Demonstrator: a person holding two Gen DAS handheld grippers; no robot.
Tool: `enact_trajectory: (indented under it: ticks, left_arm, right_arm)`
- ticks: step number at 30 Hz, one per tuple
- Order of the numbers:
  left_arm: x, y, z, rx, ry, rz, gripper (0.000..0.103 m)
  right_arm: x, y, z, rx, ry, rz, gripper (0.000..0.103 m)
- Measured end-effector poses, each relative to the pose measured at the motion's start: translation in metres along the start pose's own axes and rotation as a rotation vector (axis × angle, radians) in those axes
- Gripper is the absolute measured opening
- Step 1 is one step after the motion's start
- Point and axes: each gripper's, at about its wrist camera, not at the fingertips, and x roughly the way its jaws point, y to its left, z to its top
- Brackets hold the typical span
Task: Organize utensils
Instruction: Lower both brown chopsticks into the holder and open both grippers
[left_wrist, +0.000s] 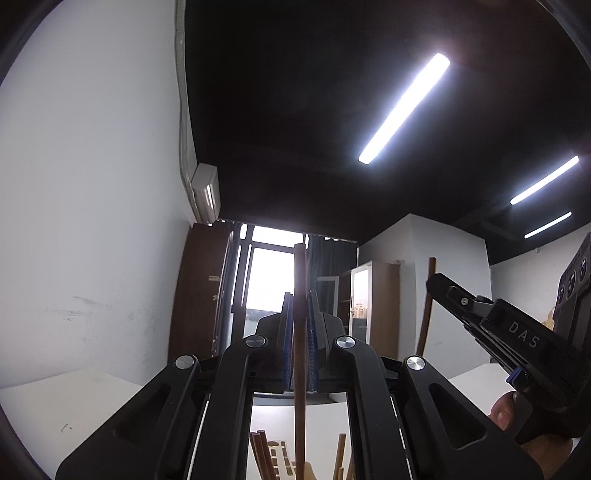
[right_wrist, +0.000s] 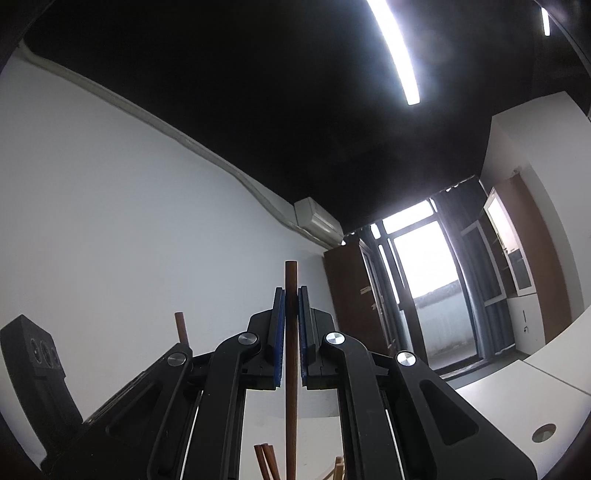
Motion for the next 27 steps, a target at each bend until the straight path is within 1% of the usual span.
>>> enact_trajectory:
  ticks: [2,5,7,10,14,18,21,24,27]
  left_arm:
    - [0.007,-0.001,-0.008,0.006,0.023,0.003,0.006]
    - [0.018,-0.001,-0.017,-0.007,0.082,-0.001,0.006]
    - [0.020,-0.002,-0.024,-0.006,0.112,0.003,0.006]
    - [0.022,-0.002,-0.032,0.003,0.151,0.007,0.006]
    - [0.019,0.000,-0.039,-0.003,0.187,-0.003,0.007]
    - [0.020,0.000,-0.043,0.022,0.216,-0.002,0.007]
    - [0.021,0.009,-0.046,-0.001,0.255,-0.011,0.007]
    - [0.022,0.017,-0.048,-0.028,0.289,-0.018,0.007]
    - [0.017,0.019,-0.049,-0.019,0.290,-0.016,0.007]
  right_arm:
    - [0.006,-0.003,-0.008,-0.008,0.027,-0.008,0.007]
    - [0.015,-0.007,-0.020,-0.007,0.084,-0.019,0.007]
    - [0.018,-0.009,-0.027,-0.004,0.123,-0.022,0.007]
    - [0.018,-0.008,-0.034,-0.012,0.157,-0.031,0.007]
    - [0.016,-0.005,-0.039,-0.031,0.180,-0.039,0.008]
    - [0.015,-0.004,-0.043,-0.030,0.220,-0.041,0.008]
    - [0.014,0.000,-0.046,-0.061,0.235,-0.050,0.008]
    - [0.012,-0.001,-0.047,-0.051,0.258,-0.050,0.008]
    - [0.013,-0.002,-0.048,-0.046,0.284,-0.049,0.008]
